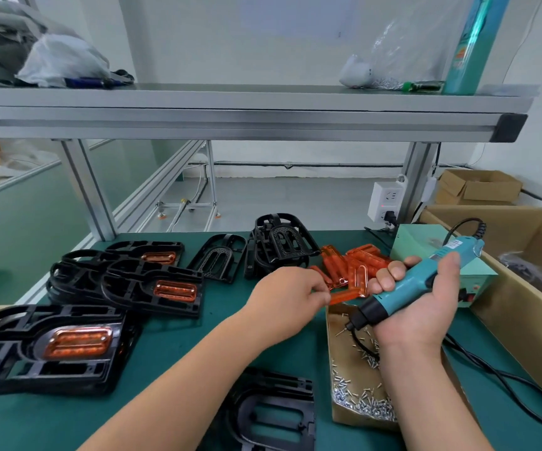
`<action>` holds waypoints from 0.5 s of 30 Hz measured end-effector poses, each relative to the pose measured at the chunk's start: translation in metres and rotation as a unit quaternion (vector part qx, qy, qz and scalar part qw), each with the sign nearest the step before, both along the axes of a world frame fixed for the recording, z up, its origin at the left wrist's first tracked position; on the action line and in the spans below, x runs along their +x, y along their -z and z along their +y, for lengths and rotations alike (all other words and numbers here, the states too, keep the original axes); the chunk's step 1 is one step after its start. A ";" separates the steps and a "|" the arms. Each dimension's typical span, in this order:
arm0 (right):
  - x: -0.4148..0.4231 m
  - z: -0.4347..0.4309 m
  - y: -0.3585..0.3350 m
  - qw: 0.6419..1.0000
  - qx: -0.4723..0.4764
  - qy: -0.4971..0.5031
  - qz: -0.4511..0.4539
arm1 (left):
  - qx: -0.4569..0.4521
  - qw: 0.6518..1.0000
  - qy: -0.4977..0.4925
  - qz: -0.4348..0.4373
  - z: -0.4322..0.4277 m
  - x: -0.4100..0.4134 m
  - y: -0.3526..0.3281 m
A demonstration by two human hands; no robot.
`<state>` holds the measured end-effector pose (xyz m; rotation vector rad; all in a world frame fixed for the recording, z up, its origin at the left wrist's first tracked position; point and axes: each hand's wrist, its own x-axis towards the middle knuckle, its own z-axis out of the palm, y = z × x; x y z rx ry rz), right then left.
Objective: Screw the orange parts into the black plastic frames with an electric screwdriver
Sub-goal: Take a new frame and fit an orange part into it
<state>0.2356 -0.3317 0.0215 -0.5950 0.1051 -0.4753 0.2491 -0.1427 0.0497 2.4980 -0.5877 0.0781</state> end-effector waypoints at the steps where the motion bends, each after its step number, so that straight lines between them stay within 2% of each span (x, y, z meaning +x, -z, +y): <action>1: 0.000 0.003 -0.002 1.000 0.010 0.003 0.011 | -0.028 0.999 -0.002 0.029 0.013 -0.010 -0.001; 3: -0.006 0.007 -0.007 1.000 -0.014 -0.012 0.000 | -0.065 0.995 -0.009 0.070 0.039 -0.031 -0.003; 5: -0.010 0.016 -0.013 1.000 -0.005 -0.009 -0.018 | -0.061 0.995 -0.011 0.075 0.063 -0.053 -0.003; 11: -0.019 0.022 -0.020 0.999 -0.019 -0.019 -0.017 | 0.073 0.996 0.051 -0.027 0.106 -0.104 0.008; 15: -0.017 0.023 -0.016 0.999 -0.046 -0.016 -0.020 | 0.109 0.989 0.094 -0.041 0.114 -0.118 0.017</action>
